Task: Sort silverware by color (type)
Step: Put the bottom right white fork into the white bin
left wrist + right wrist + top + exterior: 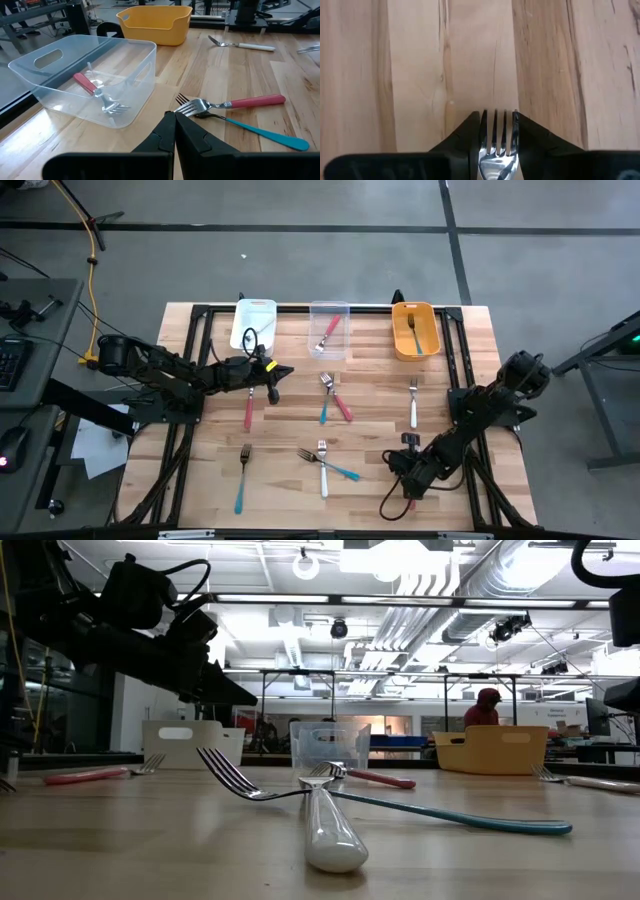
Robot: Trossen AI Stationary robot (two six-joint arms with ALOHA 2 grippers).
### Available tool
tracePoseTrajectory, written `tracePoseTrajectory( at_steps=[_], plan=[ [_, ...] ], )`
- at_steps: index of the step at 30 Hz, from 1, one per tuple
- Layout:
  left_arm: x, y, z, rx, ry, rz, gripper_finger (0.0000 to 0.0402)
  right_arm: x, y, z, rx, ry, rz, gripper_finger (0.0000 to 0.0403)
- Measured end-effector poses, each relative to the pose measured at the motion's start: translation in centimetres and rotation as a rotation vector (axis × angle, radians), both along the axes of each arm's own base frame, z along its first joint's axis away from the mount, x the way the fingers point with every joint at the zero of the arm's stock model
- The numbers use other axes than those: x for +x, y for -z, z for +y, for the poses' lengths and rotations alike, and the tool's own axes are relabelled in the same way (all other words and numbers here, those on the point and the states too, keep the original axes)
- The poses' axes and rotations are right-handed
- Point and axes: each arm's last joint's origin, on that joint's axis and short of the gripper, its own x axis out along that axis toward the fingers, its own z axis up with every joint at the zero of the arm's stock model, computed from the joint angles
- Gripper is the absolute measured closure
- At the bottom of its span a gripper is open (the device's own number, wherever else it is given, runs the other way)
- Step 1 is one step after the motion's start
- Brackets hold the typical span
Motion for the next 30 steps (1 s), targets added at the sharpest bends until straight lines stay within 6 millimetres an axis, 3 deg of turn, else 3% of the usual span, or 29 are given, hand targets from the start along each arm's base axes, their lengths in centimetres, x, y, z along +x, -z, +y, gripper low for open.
tracePoseTrajectory(
  at_steps=[10, 16, 22, 30],
  plan=[
    [0.0, 0.0, 0.0, -0.007, -0.002, -0.003, 0.0401, 0.0, -2.6, -1.2, 0.024, 0.010, -0.074, 0.0314],
    [0.0, 0.0, -0.1, -0.037, 0.042, -0.011, 0.0401, 1.0, -5.1, -3.3, -0.001, 0.002, -0.208, 0.0314],
    [0.1, -0.1, -0.2, -0.062, 0.042, -0.027, 0.0396, 3.8, -7.4, -6.9, -0.129, -0.001, -0.420, 0.0314],
    [2.1, -1.7, -1.8, -0.061, 0.185, -0.090, 0.0328, 8.3, -10.4, -12.0, -0.263, -0.096, -0.766, 0.0313]
  ],
)
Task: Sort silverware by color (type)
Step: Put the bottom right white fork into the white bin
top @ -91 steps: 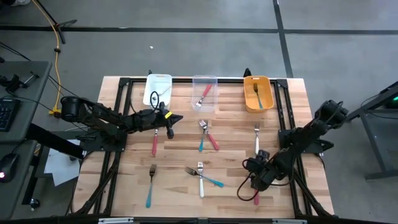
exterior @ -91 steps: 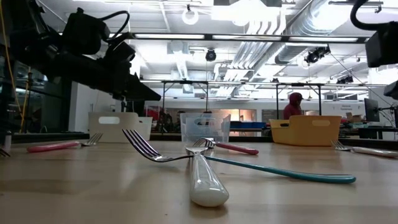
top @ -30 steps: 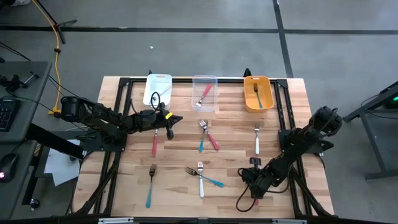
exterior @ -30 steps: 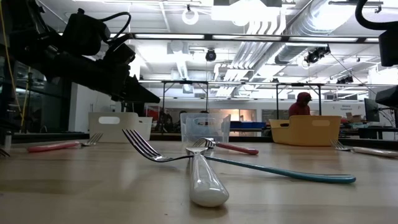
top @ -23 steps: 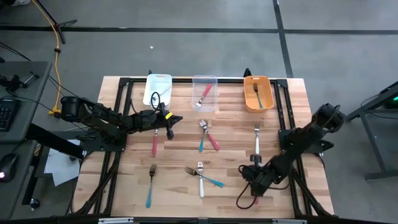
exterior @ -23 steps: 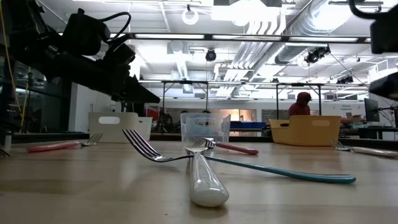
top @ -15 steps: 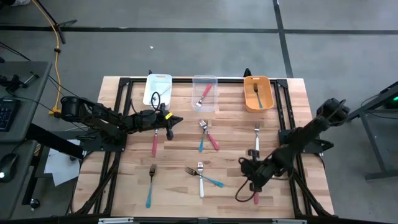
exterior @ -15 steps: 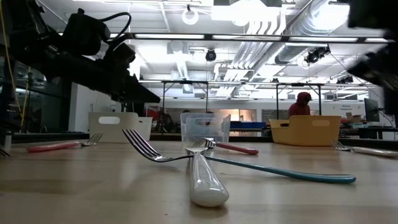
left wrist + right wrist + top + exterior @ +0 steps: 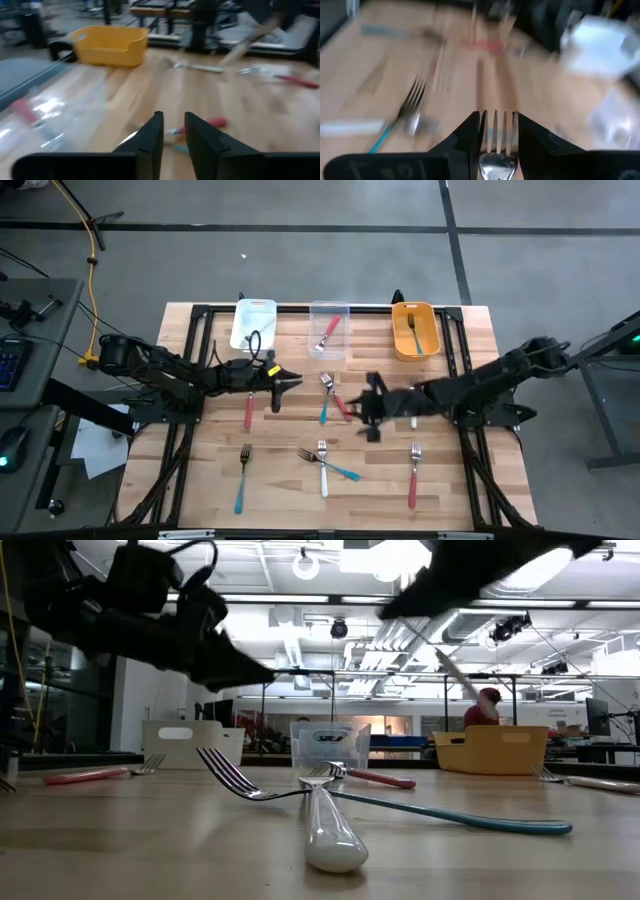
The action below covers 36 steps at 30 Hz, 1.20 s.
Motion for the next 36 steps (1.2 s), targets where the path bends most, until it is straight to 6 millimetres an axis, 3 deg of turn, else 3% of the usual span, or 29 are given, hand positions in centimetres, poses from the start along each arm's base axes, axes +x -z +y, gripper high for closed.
tracePoseTrajectory(
  at_steps=[7, 14, 23, 36],
  plan=[
    [3.2, -1.4, -1.9, 0.021, 0.096, -0.045, 0.0258, 1.5, -2.6, -2.9, -0.004, -0.158, -0.266, 0.0313],
    [6.5, -2.3, -3.8, 0.128, 0.184, -0.180, 0.0214, 1.7, -3.4, -3.4, -0.019, -0.213, -0.354, 0.0313],
    [9.5, -3.3, -4.2, 0.159, 0.187, -0.269, 0.0201, 1.7, -3.9, -3.3, -0.041, -0.230, -0.403, 0.0313],
    [10.7, -5.1, -4.3, 0.181, 0.204, -0.335, 0.0201, 1.7, -4.2, -3.3, -0.052, -0.238, -0.434, 0.0313]
  ],
)
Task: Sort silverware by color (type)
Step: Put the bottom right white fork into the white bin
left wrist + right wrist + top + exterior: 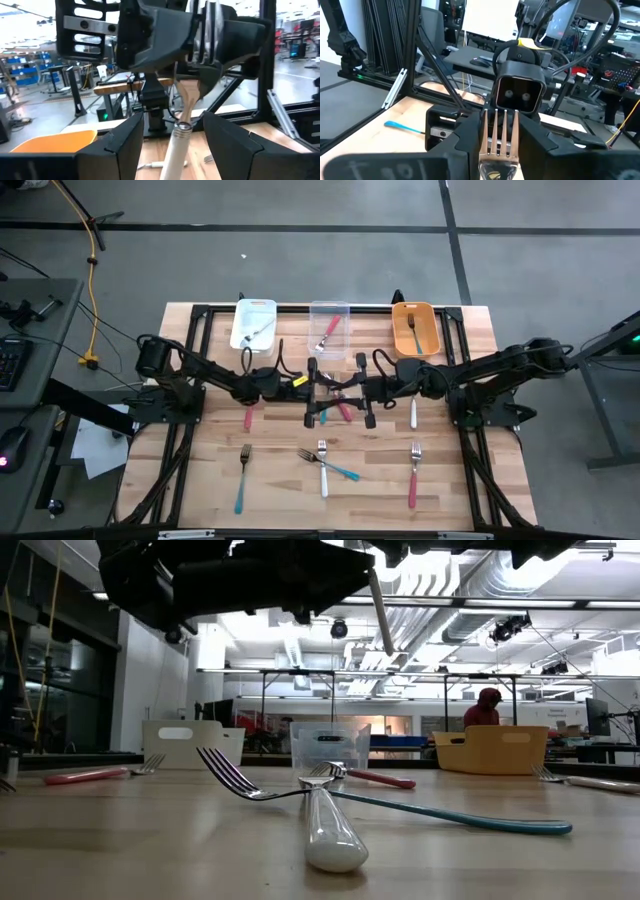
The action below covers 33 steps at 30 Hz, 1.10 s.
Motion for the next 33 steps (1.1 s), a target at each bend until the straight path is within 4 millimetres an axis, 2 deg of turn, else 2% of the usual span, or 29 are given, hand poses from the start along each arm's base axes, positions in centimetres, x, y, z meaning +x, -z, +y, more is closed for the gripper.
tracePoseTrajectory(
  at_steps=[6, 9, 20, 29, 33],
  plan=[
    [0.5, -0.8, -0.1, -0.003, 0.008, -0.021, 0.0205, 0.0, -0.1, 0.0, -0.012, 0.000, -0.008, 0.0313],
    [0.8, -1.1, -0.1, -0.003, 0.008, -0.028, 0.0226, 0.0, -0.1, 0.0, -0.011, 0.000, -0.015, 0.0313],
    [0.9, -1.1, 0.1, 0.041, 0.020, -0.014, 0.0386, 0.0, -0.1, 0.0, -0.003, 0.000, -0.016, 0.0310],
    [1.0, -0.7, 1.1, 0.012, -0.020, 0.053, 0.0391, 0.0, -0.2, -0.2, -0.012, 0.084, -0.015, 0.0239],
    [0.9, -0.4, 1.7, 0.029, -0.072, 0.113, 0.0391, -0.7, -1.2, -0.4, -0.007, 0.123, -0.047, 0.0208]
  ],
)
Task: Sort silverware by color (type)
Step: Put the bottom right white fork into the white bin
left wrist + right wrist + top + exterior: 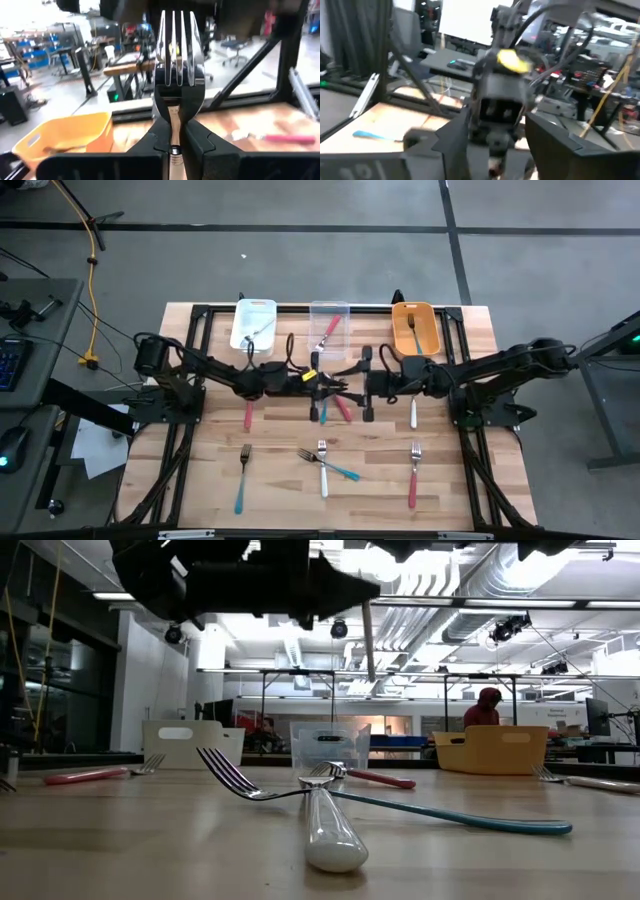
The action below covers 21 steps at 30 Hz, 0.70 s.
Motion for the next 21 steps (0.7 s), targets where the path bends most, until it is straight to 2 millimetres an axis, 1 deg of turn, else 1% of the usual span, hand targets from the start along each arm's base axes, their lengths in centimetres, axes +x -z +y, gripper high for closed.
tracePoseTrajectory(
  at_steps=[5, 8, 10, 13, 16, 19, 21],
  plan=[
    [-0.1, 0.8, 1.6, -0.019, -0.050, 0.091, 0.0391, -1.9, -1.8, -0.2, -0.045, 0.015, -0.025, 0.0196],
    [-0.6, 0.7, 3.0, -0.046, -0.105, 0.171, 0.0391, -3.4, -2.8, -0.6, -0.064, 0.104, -0.001, 0.0202],
    [-1.5, 0.2, 4.0, -0.069, -0.165, 0.252, 0.0391, -4.5, -3.0, -1.0, -0.078, 0.188, 0.044, 0.0215],
    [-3.6, -1.4, 5.5, -0.078, -0.290, 0.347, 0.0391, -5.7, -2.8, -1.4, -0.083, 0.291, 0.135, 0.0252],
    [-6.4, -3.6, 7.0, -0.097, -0.448, 0.412, 0.0391, -6.4, -2.3, -1.7, -0.072, 0.344, 0.220, 0.0306],
    [-9.5, -5.4, 9.1, -0.190, -0.585, 0.537, 0.0391, -6.6, -1.3, -1.7, -0.071, 0.355, 0.299, 0.0370],
    [-11.3, -6.5, 10.7, -0.264, -0.685, 0.621, 0.0391, -6.6, -0.2, -1.7, -0.083, 0.356, 0.341, 0.0394]
  ],
)
